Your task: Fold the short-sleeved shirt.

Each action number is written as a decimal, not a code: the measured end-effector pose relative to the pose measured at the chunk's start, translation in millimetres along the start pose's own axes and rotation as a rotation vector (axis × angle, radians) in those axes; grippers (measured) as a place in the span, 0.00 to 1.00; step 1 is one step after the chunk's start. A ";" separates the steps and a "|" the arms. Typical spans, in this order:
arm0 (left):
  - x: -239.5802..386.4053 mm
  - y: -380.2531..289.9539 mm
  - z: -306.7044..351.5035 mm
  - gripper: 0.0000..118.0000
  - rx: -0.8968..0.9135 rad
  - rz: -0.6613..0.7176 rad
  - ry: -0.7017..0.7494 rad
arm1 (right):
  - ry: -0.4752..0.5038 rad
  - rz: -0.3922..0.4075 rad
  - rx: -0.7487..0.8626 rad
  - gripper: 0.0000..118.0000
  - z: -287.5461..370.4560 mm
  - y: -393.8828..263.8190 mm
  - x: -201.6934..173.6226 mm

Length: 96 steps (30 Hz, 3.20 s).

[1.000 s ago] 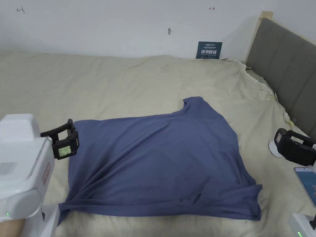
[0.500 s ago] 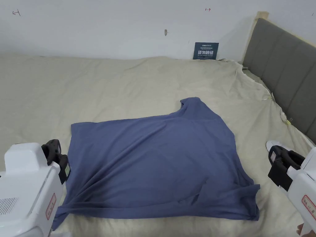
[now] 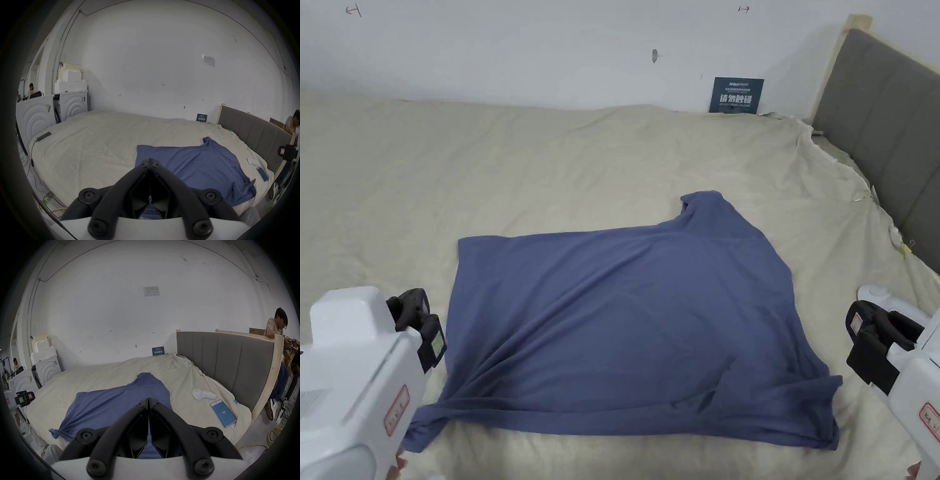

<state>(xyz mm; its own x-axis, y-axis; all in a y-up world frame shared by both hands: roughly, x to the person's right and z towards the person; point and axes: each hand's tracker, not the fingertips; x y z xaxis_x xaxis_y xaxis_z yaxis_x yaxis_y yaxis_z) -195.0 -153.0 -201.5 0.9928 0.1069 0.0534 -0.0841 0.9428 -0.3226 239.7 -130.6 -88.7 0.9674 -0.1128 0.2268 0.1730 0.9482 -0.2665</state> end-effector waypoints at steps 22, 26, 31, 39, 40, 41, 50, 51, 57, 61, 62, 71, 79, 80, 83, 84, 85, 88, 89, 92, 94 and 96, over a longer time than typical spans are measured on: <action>-70.0 -90.8 -64.2 0.66 -0.641 -0.021 0.205 | -0.012 0.006 -0.089 0.00 -19.9 -17.3 14.8; -71.7 -99.6 -77.4 0.62 -0.691 0.021 0.130 | -0.014 0.006 -0.093 0.00 -24.3 -17.9 18.3; -68.8 -101.3 -80.1 0.01 -0.657 0.057 0.075 | -0.022 0.010 -0.100 0.00 -27.2 -19.6 19.0; -64.2 -77.8 -43.5 0.00 -0.433 0.082 0.073 | -0.031 0.005 -0.164 0.00 -31.9 -26.1 28.8; -63.6 -72.9 -36.1 0.00 -0.389 0.078 0.078 | -0.024 -0.014 -0.179 0.00 -32.3 -26.7 32.6; -61.4 -67.9 -30.3 0.00 -0.358 0.085 0.091 | -0.023 -0.025 -0.193 0.00 -33.5 -27.0 37.6; -37.4 -43.9 -6.5 0.00 -0.231 0.070 0.034 | -0.071 0.040 -0.495 0.94 -72.4 -44.0 72.5; -35.9 -43.1 -7.0 0.00 -0.229 0.065 0.031 | -0.082 0.062 -0.533 1.00 -76.8 -49.9 73.0; -32.1 -44.8 -9.2 0.00 -0.241 0.054 0.039 | -0.087 0.051 -0.635 0.99 -98.9 -88.6 70.1; -33.1 -47.6 -10.0 0.00 -0.255 0.055 0.051 | -0.077 0.058 -0.675 0.83 -115.4 -108.7 66.6; -33.2 -48.0 -10.0 0.00 -0.258 0.053 0.054 | -0.069 0.061 -0.687 0.77 -119.2 -112.2 64.9; -34.3 -52.5 -14.1 0.00 -0.282 0.069 0.086 | -0.010 -0.005 -0.761 0.10 -123.1 -107.3 74.7; -38.5 -43.0 -11.4 0.00 -0.273 0.038 0.099 | 0.061 -0.073 -0.630 0.10 -95.3 -32.2 84.6; -39.6 -41.1 -11.6 0.00 -0.272 0.026 0.107 | 0.059 -0.079 -0.610 0.10 -94.9 -21.8 85.5; -43.5 -34.4 -12.3 0.00 -0.258 -0.001 0.119 | 0.039 -0.086 -0.571 0.10 -99.9 2.7 91.9; -44.1 -31.6 -13.1 0.00 -0.253 -0.005 0.123 | 0.033 -0.095 -0.562 0.09 -103.1 9.3 93.2; -43.8 -25.9 -13.9 0.00 -0.249 -0.004 0.121 | 0.028 -0.112 -0.556 0.09 -106.4 15.4 95.1; -42.6 -11.6 -26.4 0.00 -0.243 0.001 0.102 | 0.035 -0.134 -0.544 0.09 -122.6 29.3 95.5; -40.5 -5.3 -32.9 0.00 -0.250 -0.005 0.094 | 0.028 -0.129 -0.543 0.09 -130.3 33.8 92.9; -36.0 5.4 -59.4 0.00 -0.271 0.004 0.063 | -0.022 -0.105 -0.539 0.09 -161.2 42.1 86.4; -33.8 11.5 -82.0 0.00 -0.290 0.019 0.053 | -0.077 -0.105 -0.546 0.09 -184.1 44.9 83.5; -30.5 16.5 -106.0 0.00 -0.312 0.015 0.048 | -0.118 -0.108 -0.550 0.09 -208.4 45.6 81.7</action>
<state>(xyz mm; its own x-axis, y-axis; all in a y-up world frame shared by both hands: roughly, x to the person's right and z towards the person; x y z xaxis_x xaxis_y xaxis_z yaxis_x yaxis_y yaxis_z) -217.6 -174.2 -308.6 0.9952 0.0982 0.0040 -0.0764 0.7980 -0.5978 365.2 -158.5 -277.6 0.9171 -0.1362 0.3746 0.3710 0.6354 -0.6772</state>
